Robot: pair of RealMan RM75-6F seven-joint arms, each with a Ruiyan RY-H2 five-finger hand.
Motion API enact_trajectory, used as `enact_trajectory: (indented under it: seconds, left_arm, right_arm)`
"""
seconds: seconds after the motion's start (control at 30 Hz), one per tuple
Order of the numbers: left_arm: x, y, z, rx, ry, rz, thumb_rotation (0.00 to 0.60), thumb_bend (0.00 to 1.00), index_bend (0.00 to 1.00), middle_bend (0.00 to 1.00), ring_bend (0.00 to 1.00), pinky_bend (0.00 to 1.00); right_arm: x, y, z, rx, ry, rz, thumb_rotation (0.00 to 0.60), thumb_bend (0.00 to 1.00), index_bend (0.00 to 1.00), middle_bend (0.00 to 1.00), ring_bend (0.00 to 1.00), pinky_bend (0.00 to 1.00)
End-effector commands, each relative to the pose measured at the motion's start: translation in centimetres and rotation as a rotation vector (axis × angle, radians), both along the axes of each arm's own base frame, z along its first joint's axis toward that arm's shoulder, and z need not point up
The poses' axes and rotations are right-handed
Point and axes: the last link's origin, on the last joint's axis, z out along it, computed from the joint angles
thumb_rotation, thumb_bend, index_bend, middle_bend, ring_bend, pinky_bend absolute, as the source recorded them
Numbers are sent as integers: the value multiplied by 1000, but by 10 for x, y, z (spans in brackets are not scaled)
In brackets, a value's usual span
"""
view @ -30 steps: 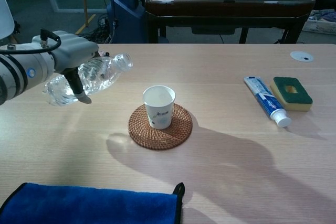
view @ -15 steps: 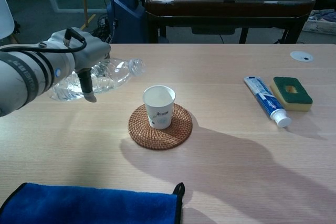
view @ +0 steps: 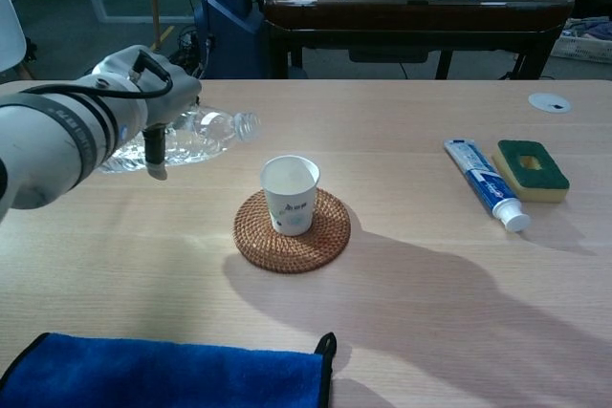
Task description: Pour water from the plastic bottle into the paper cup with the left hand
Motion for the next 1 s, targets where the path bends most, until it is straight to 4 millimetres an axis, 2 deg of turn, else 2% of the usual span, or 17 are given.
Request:
enact_trajectory:
  seconds: [0.03, 1.0]
  left_arm:
    - [1, 0, -1, 4, 27, -12, 600, 18, 718, 768, 378, 409]
    - [7, 0, -11, 42, 190, -18, 600, 18, 717, 768, 377, 409]
  right_arm:
    - [0, 0, 0, 0, -1, 0, 600, 130, 176, 216, 210, 436]
    - [-1, 1, 3, -4, -13, 0, 600, 130, 176, 217, 210, 436]
